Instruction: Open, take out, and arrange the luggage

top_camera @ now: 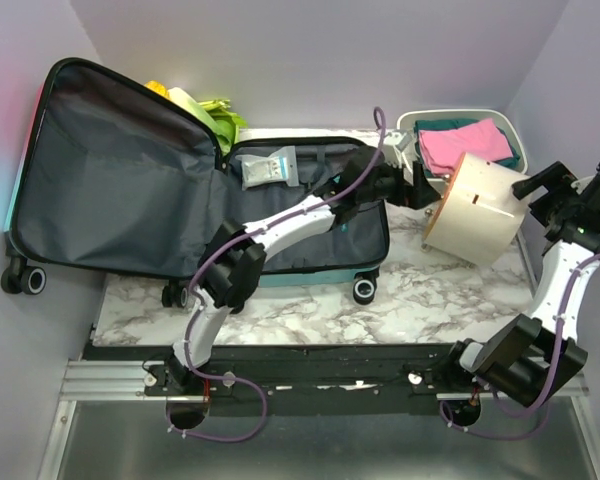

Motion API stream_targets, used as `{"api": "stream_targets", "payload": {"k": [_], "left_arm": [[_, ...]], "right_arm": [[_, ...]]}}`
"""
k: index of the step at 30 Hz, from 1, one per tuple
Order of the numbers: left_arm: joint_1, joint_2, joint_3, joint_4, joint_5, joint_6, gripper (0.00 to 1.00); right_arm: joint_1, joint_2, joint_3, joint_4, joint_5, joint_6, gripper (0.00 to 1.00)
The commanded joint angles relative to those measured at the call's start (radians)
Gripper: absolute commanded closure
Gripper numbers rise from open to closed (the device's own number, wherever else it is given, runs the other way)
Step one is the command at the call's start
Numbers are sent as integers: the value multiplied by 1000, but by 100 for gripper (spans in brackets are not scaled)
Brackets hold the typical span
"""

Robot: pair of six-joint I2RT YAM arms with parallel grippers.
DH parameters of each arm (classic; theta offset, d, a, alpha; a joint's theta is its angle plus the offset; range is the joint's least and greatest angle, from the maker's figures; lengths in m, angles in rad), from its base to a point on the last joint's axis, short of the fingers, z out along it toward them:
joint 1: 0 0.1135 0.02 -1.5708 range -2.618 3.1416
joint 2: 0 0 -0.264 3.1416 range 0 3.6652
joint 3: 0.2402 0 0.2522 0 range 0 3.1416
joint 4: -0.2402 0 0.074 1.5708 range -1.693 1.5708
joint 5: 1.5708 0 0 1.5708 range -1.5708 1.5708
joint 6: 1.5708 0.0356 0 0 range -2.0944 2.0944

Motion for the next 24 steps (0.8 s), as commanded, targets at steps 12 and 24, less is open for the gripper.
{"api": "stream_targets", "payload": {"k": [12,24], "left_arm": [[-141,294,375,-101,-128,-52,1],[-258,5,-65,68,-74,10,1]], "right_arm": [[0,87,-2,102,-254,-43,2],[0,88,-36,72,-462,-168,5]]}}
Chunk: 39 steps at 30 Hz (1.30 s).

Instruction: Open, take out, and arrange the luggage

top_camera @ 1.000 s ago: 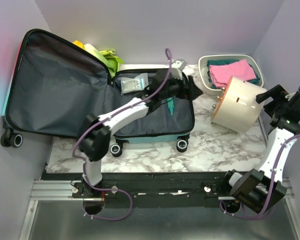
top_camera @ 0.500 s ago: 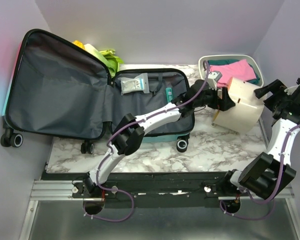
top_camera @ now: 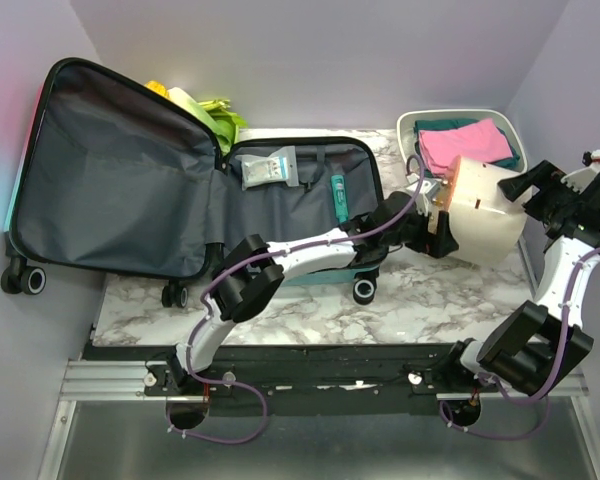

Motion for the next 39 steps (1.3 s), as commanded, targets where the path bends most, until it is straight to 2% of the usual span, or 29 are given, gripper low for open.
{"api": "stream_targets", "payload": {"k": [1,6,8,11,15,19,20,26,32,33,37,39], "left_arm": [[-67,-83,-40,70,70,25,1],[-113,-42,33,45,78,72,1],[-119,-16,102,-5,87,80,1],[-125,12,128,-30,113,80,1],[-127,-69,44,-21,77,102,1],[-125,-197,-83,-25,-20,171,1],[-121,-221,-123,-47,-84,184,1],[-55,-364,-230,-108,-199,232,1],[72,-321,-195,-55,6,276,1],[80,-285,-162,-41,41,313,1],[128,-162,-15,-30,333,347,1],[145,-101,65,-36,379,333,2]], "right_arm": [[10,13,-29,-32,-181,-79,5],[10,3,-26,-58,-256,-195,5],[10,3,-24,-61,-295,-224,5],[10,16,-14,-83,-360,-243,6],[10,13,-18,-103,-326,-229,6],[12,25,-18,-104,-297,-177,7],[13,23,-20,-112,-276,-171,8],[13,-16,-35,-107,-202,-139,8],[19,-9,-38,-100,-188,-131,8],[21,-9,-38,-97,-187,-120,8],[22,-12,-43,-92,-185,-120,8],[25,-9,-43,-94,-181,-119,8]]}}
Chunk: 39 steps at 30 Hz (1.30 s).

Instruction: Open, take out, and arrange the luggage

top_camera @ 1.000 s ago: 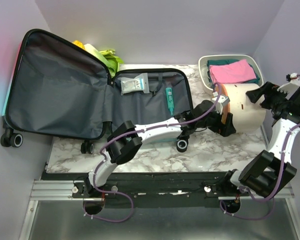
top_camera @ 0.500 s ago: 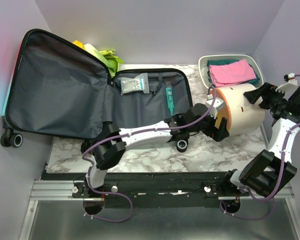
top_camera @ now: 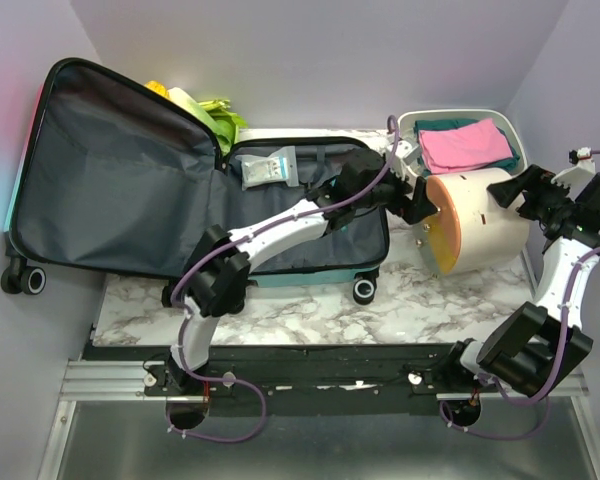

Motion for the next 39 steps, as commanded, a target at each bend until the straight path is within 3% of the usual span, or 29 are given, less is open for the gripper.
{"api": "stream_targets", "payload": {"k": [1,6,13,30,36,39], "left_arm": [[12,126,143,14,272,34,6],[14,172,189,45,324,-7,11],[14,240,261,31,315,-27,35],[12,292,300,17,315,-45,39],[6,301,333,2,300,-61,56],[0,304,347,-4,307,-67,77]], "right_arm": [[21,-4,-31,-84,-2,25,8],[26,-2,-32,-84,1,27,8],[29,1,-32,-84,6,28,8],[34,-5,-32,-84,3,28,8],[37,-4,-32,-82,6,32,8],[38,-1,-31,-84,3,32,9]]}}
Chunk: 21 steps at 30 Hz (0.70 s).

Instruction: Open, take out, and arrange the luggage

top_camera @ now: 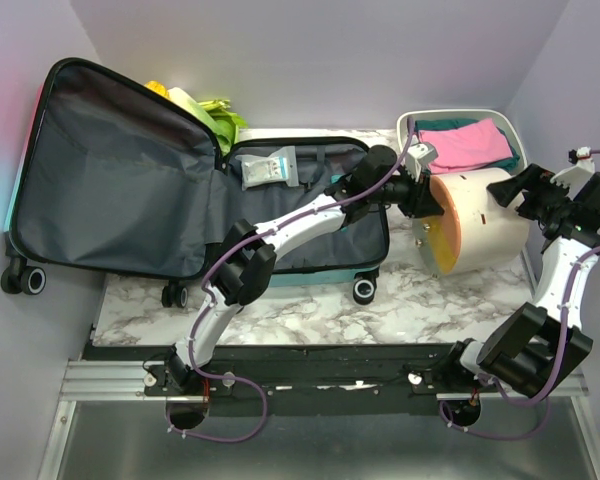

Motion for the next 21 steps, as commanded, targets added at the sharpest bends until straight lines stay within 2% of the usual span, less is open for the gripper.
{"api": "stream_targets", "payload": {"k": [1,4,5,8,11,17,21], "left_arm": [[-16,24,56,9,20,-14,84],[-16,19,52,-14,20,-7,86],[-16,15,49,-24,10,-1,94],[-14,-8,11,-35,-13,21,100],[-4,-51,-66,-23,-21,41,100],[21,-217,-291,-3,-83,99,100],[28,-361,-515,26,-107,141,100]], "right_arm": [[28,3,-30,-84,-26,16,9],[28,0,-30,-84,-20,17,9],[28,-1,-30,-84,-17,17,9],[28,-1,-32,-84,-5,22,9],[28,2,-30,-86,14,24,9],[28,6,-27,-95,37,24,9],[28,14,-21,-102,46,25,9]]}}
